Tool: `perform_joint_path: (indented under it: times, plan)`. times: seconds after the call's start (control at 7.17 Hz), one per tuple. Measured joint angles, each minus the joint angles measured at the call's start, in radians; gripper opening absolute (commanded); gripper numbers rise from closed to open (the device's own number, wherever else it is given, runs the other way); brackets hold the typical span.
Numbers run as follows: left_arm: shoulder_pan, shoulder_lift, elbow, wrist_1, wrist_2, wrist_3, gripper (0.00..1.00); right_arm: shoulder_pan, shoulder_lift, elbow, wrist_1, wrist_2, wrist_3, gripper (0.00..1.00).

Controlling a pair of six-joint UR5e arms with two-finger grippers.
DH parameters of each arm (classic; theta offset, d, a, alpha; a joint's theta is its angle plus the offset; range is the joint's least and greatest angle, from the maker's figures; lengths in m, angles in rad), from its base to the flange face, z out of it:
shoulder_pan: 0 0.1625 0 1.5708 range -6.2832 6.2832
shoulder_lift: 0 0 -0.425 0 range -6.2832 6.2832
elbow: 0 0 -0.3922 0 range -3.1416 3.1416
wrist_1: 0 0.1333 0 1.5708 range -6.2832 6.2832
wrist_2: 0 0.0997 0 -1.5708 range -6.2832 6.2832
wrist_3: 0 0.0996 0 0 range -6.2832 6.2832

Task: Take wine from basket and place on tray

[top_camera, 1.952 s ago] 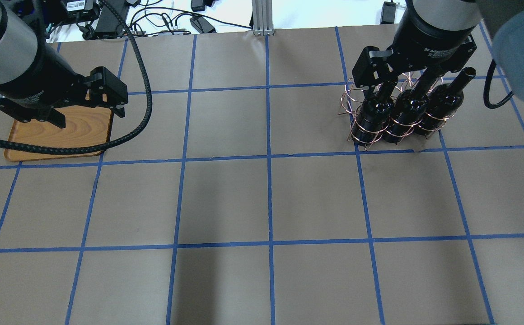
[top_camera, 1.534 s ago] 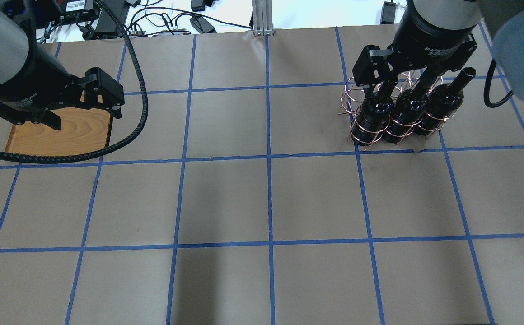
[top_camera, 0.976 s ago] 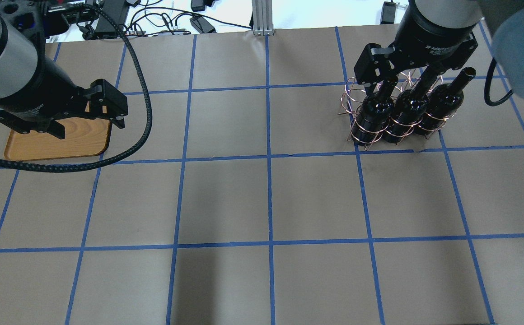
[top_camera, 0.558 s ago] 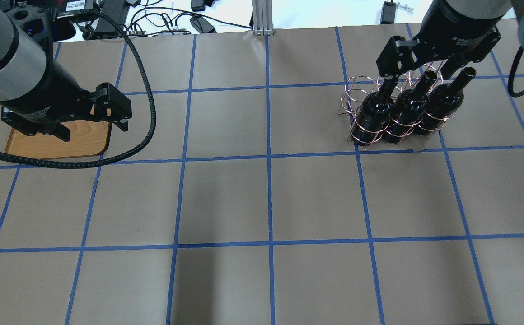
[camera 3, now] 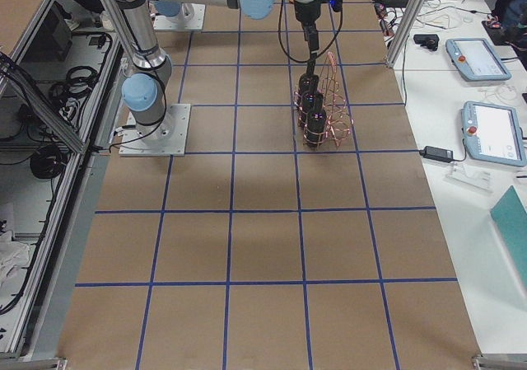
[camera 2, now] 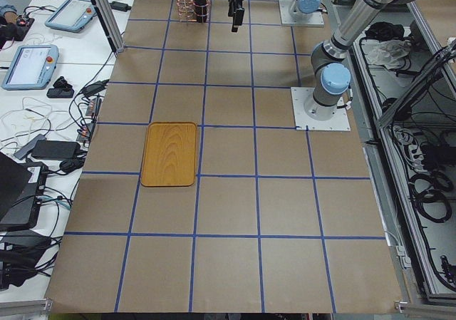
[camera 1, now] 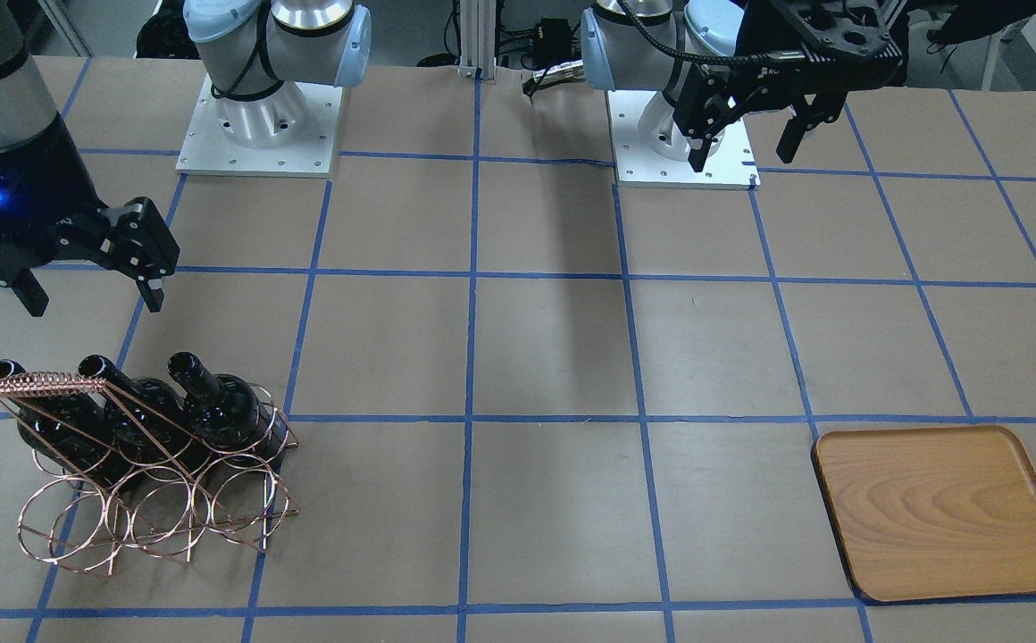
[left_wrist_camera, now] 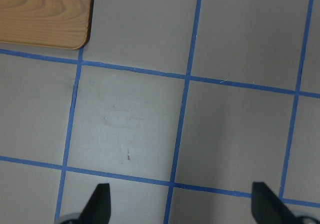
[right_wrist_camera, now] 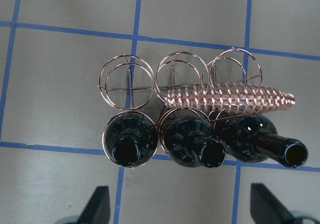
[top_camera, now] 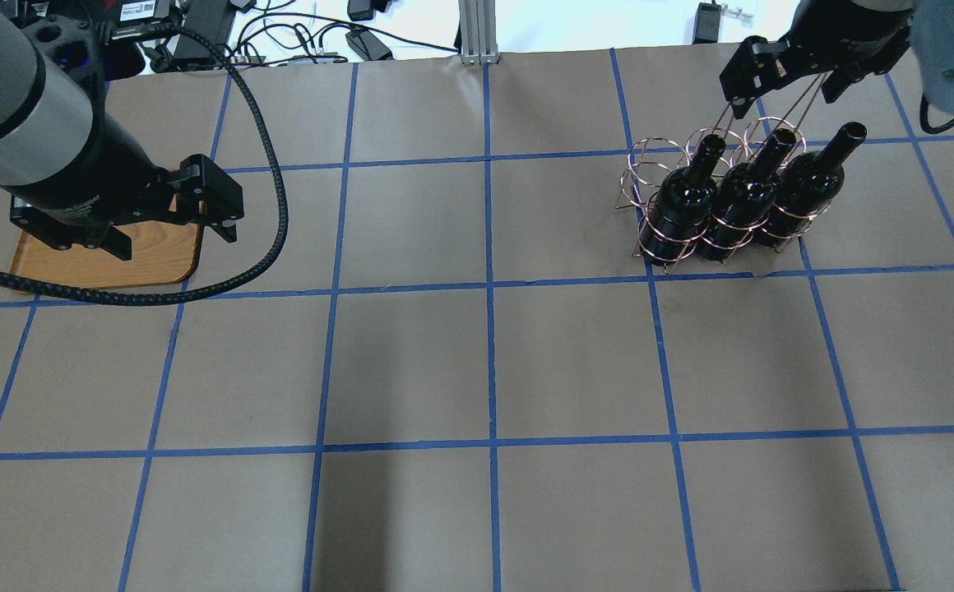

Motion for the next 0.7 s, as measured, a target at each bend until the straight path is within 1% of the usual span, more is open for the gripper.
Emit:
perform_joint_path:
  times: [0.42,0.7]
  plan:
    - [0.001,-0.004,0.001,0.004,-0.003,0.023,1.00,-0.003,0.064,0.002,-0.012,-0.004,-0.027,0.96]
    - [0.002,-0.004,0.000,0.003,-0.002,0.025,1.00,-0.032,0.076,0.010,-0.007,-0.003,-0.056,0.95]
